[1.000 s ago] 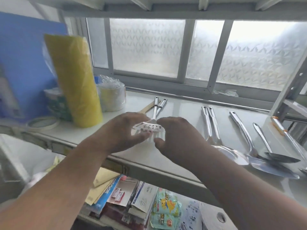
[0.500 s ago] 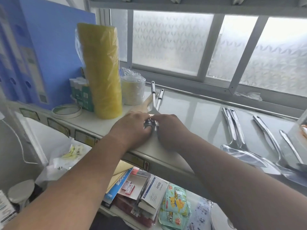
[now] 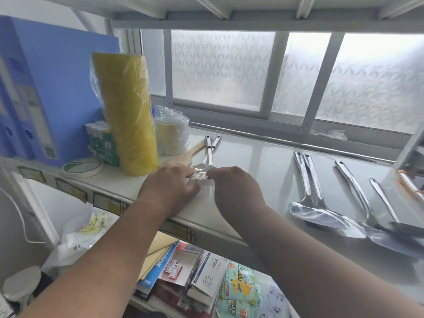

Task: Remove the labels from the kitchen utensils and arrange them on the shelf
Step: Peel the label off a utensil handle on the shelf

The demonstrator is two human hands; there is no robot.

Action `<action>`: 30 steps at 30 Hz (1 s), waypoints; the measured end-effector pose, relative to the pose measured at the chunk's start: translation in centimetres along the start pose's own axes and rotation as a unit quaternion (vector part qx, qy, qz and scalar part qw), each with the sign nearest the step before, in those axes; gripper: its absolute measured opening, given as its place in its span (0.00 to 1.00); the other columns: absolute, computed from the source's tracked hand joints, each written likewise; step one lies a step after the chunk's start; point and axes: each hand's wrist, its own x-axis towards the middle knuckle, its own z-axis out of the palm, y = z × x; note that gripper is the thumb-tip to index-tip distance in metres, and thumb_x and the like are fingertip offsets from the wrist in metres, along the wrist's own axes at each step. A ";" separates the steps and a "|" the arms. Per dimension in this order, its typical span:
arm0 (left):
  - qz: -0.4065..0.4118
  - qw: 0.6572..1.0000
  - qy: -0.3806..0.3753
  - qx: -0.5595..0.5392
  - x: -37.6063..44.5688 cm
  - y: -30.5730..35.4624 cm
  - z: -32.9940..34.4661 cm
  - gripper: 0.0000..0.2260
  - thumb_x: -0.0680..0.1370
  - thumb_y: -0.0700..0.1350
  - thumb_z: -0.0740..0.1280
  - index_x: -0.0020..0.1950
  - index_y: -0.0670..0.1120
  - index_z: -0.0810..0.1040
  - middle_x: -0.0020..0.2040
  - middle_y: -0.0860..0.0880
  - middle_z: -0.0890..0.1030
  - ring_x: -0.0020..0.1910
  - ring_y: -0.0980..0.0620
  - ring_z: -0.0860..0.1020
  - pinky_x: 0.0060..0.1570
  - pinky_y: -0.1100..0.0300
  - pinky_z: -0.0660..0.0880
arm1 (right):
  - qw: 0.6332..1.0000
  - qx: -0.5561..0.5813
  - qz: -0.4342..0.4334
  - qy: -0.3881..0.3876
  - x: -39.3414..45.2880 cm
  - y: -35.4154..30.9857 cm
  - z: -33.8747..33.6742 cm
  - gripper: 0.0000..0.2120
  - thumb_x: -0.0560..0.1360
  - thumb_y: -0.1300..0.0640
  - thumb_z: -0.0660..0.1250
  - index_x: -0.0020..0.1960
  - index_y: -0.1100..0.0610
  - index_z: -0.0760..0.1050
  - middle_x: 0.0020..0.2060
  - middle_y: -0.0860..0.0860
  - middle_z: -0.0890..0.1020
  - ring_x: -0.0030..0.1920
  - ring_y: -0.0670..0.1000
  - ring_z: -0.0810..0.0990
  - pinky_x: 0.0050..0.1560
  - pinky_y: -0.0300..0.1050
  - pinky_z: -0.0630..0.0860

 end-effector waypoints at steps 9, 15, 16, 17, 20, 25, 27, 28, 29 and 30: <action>0.111 0.993 0.035 -0.017 -1.1 1.4 -0.8 0.20 0.79 0.56 0.69 0.71 0.58 0.80 0.68 0.56 0.83 0.67 0.49 0.79 0.70 0.47 0.74 | 0.993 -0.103 -0.023 0.062 -4.5 1.9 -2.8 0.18 0.71 0.67 0.56 0.57 0.54 0.73 0.43 0.51 0.80 0.43 0.59 0.76 0.36 0.47 0.65; 0.230 0.963 -0.054 -0.127 -2.7 6.1 -0.6 0.28 0.79 0.59 0.71 0.79 0.63 0.71 0.74 0.67 0.74 0.73 0.69 0.70 0.73 0.65 0.67 | 0.989 -0.130 0.001 0.075 -7.0 3.9 -5.3 0.22 0.73 0.66 0.59 0.63 0.52 0.76 0.47 0.49 0.84 0.47 0.58 0.82 0.38 0.46 0.65; 0.241 0.959 -0.063 -0.135 -2.8 7.0 -0.4 0.27 0.79 0.59 0.71 0.78 0.63 0.73 0.72 0.67 0.76 0.71 0.70 0.72 0.71 0.66 0.69 | 0.990 -0.125 0.010 0.061 -7.3 4.2 -5.7 0.22 0.73 0.66 0.59 0.64 0.51 0.75 0.49 0.48 0.84 0.48 0.58 0.81 0.39 0.46 0.65; 0.250 0.957 -0.063 -0.133 -2.7 7.8 -0.1 0.24 0.79 0.59 0.71 0.76 0.62 0.75 0.70 0.66 0.79 0.68 0.69 0.74 0.70 0.64 0.71 | 0.992 -0.120 0.019 0.045 -7.4 4.6 -6.1 0.22 0.74 0.66 0.58 0.63 0.50 0.75 0.49 0.48 0.83 0.48 0.58 0.81 0.39 0.46 0.66; 0.274 0.952 -0.038 -0.131 -2.1 9.0 1.0 0.14 0.82 0.58 0.68 0.66 0.58 0.84 0.61 0.62 0.85 0.60 0.63 0.80 0.62 0.54 0.79 | 0.991 -0.121 0.024 0.042 -7.8 5.6 -6.7 0.16 0.74 0.63 0.62 0.57 0.47 0.76 0.43 0.47 0.82 0.41 0.57 0.80 0.36 0.45 0.66; 0.266 0.948 -0.008 -0.177 -1.5 9.0 2.4 0.09 0.80 0.53 0.73 0.59 0.55 0.89 0.55 0.60 0.88 0.56 0.61 0.83 0.60 0.52 0.80 | 0.978 -0.191 0.001 0.079 -8.0 7.8 -6.1 0.13 0.61 0.64 0.77 0.33 0.51 0.75 0.23 0.47 0.74 0.25 0.58 0.73 0.34 0.42 0.61; 0.264 0.945 -0.018 -0.190 -1.2 9.0 2.8 0.09 0.79 0.51 0.76 0.59 0.55 0.89 0.57 0.60 0.87 0.57 0.64 0.83 0.62 0.54 0.80 | 0.979 -0.181 -0.033 0.092 -8.2 8.6 -5.6 0.11 0.64 0.62 0.76 0.31 0.51 0.76 0.23 0.47 0.76 0.26 0.58 0.75 0.37 0.44 0.70; 0.264 0.944 -0.022 -0.198 -1.1 9.0 2.9 0.09 0.79 0.50 0.77 0.59 0.55 0.89 0.57 0.60 0.87 0.57 0.65 0.83 0.63 0.55 0.79 | 0.980 -0.174 -0.039 0.087 -8.4 8.8 -5.4 0.08 0.68 0.58 0.74 0.33 0.51 0.78 0.25 0.48 0.79 0.28 0.57 0.77 0.42 0.47 0.74; 0.262 0.942 -0.025 -0.207 -1.0 8.9 3.1 0.10 0.78 0.50 0.77 0.59 0.55 0.89 0.57 0.60 0.87 0.58 0.65 0.83 0.63 0.55 0.79 | 0.981 -0.168 -0.037 0.086 -8.7 9.0 -5.3 0.06 0.71 0.55 0.71 0.35 0.50 0.80 0.28 0.48 0.81 0.31 0.57 0.79 0.46 0.50 0.75; 0.258 0.941 -0.027 -0.216 -0.9 8.8 3.2 0.10 0.78 0.50 0.77 0.59 0.55 0.89 0.57 0.60 0.87 0.58 0.65 0.83 0.64 0.55 0.80 | 0.983 -0.163 -0.028 0.086 -8.8 9.1 -5.2 0.07 0.73 0.52 0.69 0.37 0.50 0.82 0.30 0.47 0.83 0.33 0.56 0.80 0.49 0.51 0.75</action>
